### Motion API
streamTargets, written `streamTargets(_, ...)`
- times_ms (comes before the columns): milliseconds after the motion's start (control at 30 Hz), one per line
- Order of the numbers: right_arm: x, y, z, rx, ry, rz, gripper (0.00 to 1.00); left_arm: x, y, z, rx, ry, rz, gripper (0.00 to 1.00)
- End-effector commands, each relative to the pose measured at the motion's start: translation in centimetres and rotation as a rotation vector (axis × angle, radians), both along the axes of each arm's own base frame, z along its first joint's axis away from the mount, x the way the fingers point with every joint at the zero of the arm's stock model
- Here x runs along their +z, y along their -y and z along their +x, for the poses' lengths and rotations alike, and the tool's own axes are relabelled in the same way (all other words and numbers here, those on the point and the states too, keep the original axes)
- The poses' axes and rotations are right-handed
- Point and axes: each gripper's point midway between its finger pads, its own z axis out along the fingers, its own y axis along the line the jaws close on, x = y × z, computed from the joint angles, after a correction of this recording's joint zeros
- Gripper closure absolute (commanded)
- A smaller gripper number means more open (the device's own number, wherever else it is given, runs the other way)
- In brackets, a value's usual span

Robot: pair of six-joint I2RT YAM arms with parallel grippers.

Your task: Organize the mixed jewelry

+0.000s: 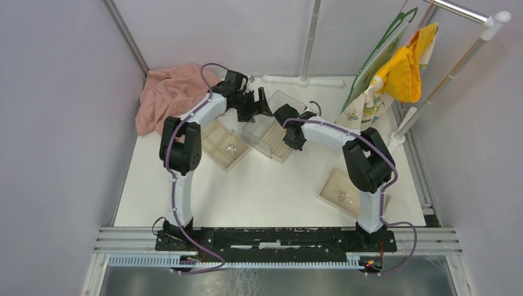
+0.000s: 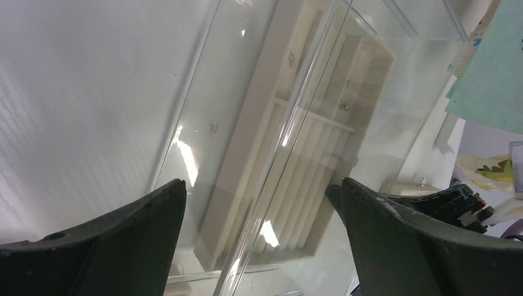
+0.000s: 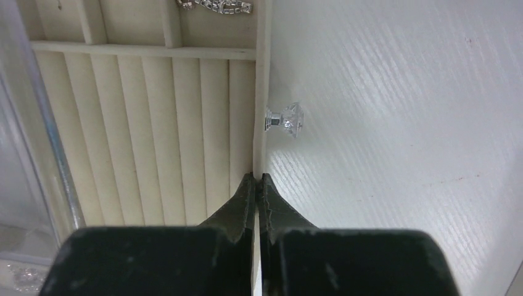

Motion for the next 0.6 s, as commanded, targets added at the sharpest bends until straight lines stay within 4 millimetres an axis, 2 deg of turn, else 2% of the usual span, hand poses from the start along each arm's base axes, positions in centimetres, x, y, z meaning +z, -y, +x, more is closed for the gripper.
streamTargets(0, 2.9, -2.2, 3.0, 0.084, 0.124, 0.032, 1.00, 0.1, 1.1, 0.1, -0.028, 0.002, -0.025, 0.00)
streamTargets(67, 3.1, -2.6, 3.0, 0.159, 0.146, 0.039, 0.89, 0.3, 1.2, 0.2, -0.025, 0.008, -0.030, 0.00)
streamTargets(200, 4.1, -1.6, 1.9, 0.214, 0.243, 0.067, 0.59, 0.6, 1.2, 0.8, -0.019, 0.027, -0.030, 0.00)
streamTargets(333, 4.9, -0.7, 1.2, 0.315, 0.345, 0.052, 0.47, 0.7, 1.3, 0.9, -0.024, 0.025, -0.030, 0.00)
streamTargets(467, 5.6, 0.9, 0.6, 0.338, 0.368, 0.026, 0.47, 0.7, 1.5, 1.0, -0.022, 0.012, -0.036, 0.00)
streamTargets(567, 5.6, 2.5, 0.1, 0.311, 0.380, 0.037, 0.61, 0.5, 1.3, 1.4, -0.013, 0.021, -0.018, 0.00)
